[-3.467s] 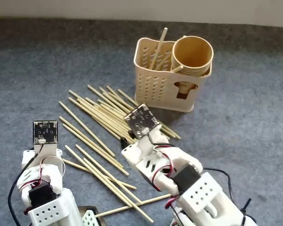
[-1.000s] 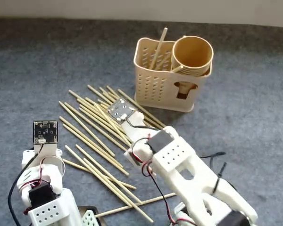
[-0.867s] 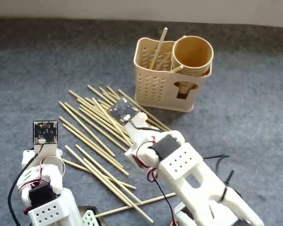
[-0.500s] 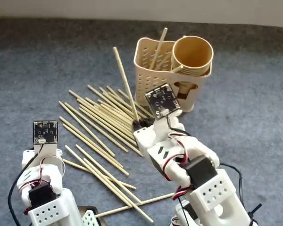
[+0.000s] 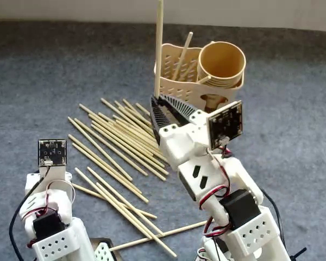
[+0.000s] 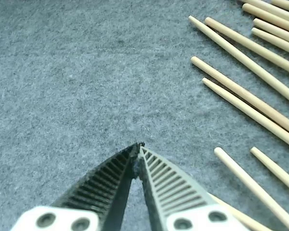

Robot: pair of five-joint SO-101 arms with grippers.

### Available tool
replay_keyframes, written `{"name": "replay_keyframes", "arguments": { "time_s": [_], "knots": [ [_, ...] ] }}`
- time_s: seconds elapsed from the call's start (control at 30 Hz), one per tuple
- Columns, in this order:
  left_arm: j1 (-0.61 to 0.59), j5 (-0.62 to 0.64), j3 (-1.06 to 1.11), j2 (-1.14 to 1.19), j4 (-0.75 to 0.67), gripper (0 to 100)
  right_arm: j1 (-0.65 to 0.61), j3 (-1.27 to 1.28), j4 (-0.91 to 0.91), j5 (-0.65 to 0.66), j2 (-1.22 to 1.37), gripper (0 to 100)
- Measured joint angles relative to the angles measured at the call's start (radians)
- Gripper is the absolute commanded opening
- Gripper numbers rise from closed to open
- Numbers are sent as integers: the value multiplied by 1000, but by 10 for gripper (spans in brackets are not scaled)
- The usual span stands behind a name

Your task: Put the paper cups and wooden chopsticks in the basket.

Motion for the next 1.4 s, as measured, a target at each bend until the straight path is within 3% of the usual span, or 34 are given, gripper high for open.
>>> {"name": "replay_keyframes", "arguments": {
  "time_s": [0.37, 0.63, 1.03, 1.4],
  "knots": [
    [0, 0, 0, 0, 0, 7, 98, 0, -362, 0, 17, 5],
    [0, 0, 0, 0, 0, 7, 218, -74, -534, 0, 345, 5],
    [0, 0, 0, 0, 0, 7, 245, -163, -644, 20, 736, 5],
    [0, 0, 0, 0, 0, 7, 244, -147, -707, 94, 790, 11]
  ]
}}
